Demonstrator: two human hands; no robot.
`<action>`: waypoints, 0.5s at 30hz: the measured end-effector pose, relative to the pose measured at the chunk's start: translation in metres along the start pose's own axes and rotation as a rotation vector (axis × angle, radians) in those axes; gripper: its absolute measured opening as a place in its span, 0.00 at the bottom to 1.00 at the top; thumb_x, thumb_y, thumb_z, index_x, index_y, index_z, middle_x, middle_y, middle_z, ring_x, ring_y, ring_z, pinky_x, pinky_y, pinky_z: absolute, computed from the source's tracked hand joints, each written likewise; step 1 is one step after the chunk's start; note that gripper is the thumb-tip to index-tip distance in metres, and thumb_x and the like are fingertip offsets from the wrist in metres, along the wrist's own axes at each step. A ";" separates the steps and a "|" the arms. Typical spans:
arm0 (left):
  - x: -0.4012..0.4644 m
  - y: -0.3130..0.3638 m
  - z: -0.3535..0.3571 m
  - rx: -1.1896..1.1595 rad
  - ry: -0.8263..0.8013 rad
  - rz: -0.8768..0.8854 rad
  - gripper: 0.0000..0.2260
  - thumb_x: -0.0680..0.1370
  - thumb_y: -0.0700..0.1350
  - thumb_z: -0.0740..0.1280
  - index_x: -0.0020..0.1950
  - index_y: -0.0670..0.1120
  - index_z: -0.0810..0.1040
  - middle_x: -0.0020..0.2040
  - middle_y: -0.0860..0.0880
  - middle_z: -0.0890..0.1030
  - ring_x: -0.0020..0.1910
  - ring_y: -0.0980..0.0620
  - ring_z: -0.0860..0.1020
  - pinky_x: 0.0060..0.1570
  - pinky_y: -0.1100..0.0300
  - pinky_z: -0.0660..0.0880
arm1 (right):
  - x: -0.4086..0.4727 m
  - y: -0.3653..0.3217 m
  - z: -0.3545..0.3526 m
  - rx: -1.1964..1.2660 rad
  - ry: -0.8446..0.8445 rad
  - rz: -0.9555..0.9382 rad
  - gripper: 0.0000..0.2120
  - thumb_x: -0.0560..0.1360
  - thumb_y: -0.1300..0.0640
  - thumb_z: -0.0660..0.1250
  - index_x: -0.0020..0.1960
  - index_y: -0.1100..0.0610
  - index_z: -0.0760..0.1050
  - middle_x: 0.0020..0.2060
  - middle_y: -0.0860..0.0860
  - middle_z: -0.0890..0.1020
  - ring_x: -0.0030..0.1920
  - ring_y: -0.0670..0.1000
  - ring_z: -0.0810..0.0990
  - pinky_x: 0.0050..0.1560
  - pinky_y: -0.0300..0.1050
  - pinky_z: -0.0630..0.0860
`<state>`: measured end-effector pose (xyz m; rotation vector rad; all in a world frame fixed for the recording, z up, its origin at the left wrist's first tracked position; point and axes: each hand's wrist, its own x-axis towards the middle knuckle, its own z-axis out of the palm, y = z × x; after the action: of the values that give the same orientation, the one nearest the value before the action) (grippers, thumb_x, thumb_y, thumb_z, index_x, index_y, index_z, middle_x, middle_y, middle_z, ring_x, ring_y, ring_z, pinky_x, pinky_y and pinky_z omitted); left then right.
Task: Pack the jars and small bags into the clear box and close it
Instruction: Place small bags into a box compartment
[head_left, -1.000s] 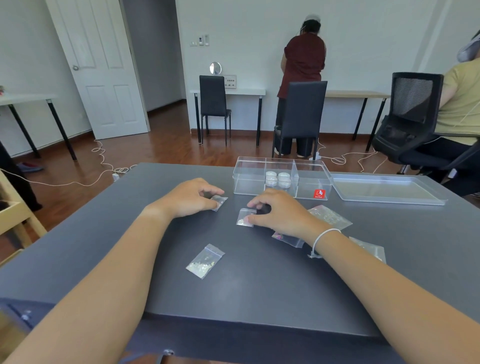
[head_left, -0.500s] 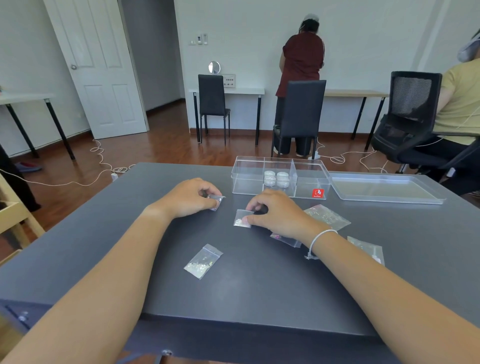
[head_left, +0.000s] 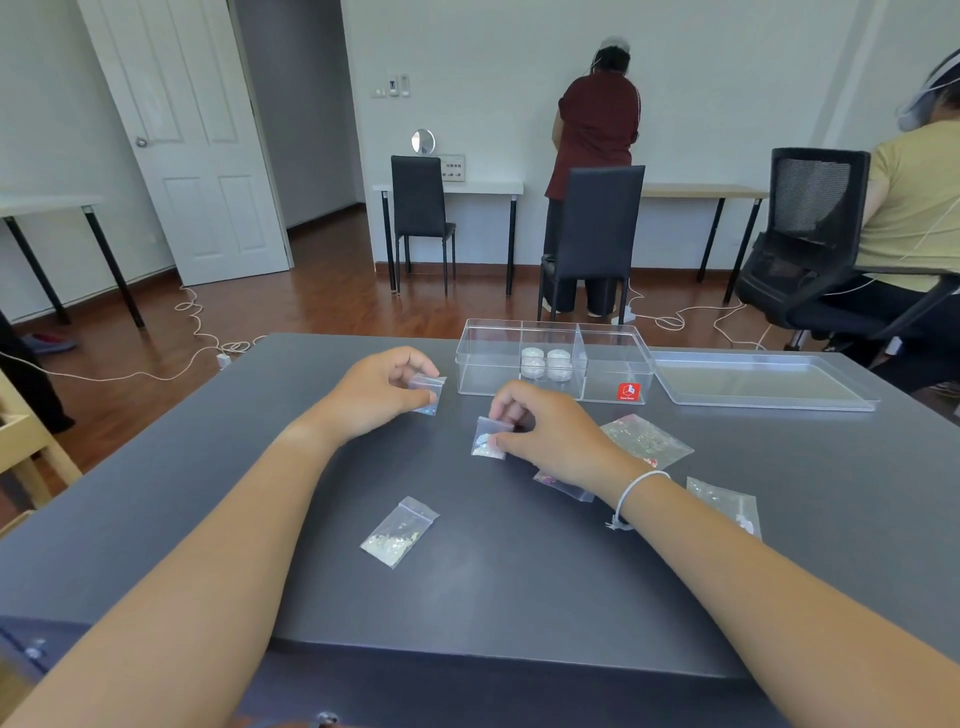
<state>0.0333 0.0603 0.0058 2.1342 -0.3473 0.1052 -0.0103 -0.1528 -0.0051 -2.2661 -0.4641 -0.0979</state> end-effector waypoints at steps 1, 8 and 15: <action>0.000 0.000 0.000 -0.008 0.006 -0.001 0.10 0.71 0.39 0.70 0.43 0.55 0.77 0.36 0.53 0.77 0.33 0.58 0.74 0.38 0.70 0.68 | 0.000 0.000 0.000 0.014 0.002 0.003 0.07 0.70 0.58 0.69 0.43 0.48 0.72 0.35 0.43 0.76 0.36 0.46 0.73 0.37 0.41 0.73; -0.002 0.003 0.000 -0.025 0.016 -0.004 0.09 0.73 0.42 0.69 0.47 0.58 0.80 0.42 0.55 0.80 0.43 0.60 0.77 0.40 0.76 0.69 | 0.001 0.002 -0.001 0.002 0.031 -0.002 0.11 0.70 0.59 0.68 0.51 0.49 0.76 0.38 0.40 0.72 0.38 0.43 0.72 0.37 0.32 0.68; -0.002 0.004 0.001 -0.064 0.050 0.010 0.08 0.73 0.43 0.69 0.43 0.57 0.82 0.40 0.55 0.82 0.38 0.60 0.76 0.39 0.73 0.72 | 0.000 0.004 -0.003 0.036 0.045 0.006 0.10 0.72 0.57 0.67 0.52 0.49 0.76 0.37 0.41 0.72 0.36 0.44 0.73 0.33 0.36 0.72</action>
<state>0.0302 0.0581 0.0080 2.0633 -0.3280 0.1512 -0.0087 -0.1570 -0.0060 -2.2254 -0.4316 -0.1359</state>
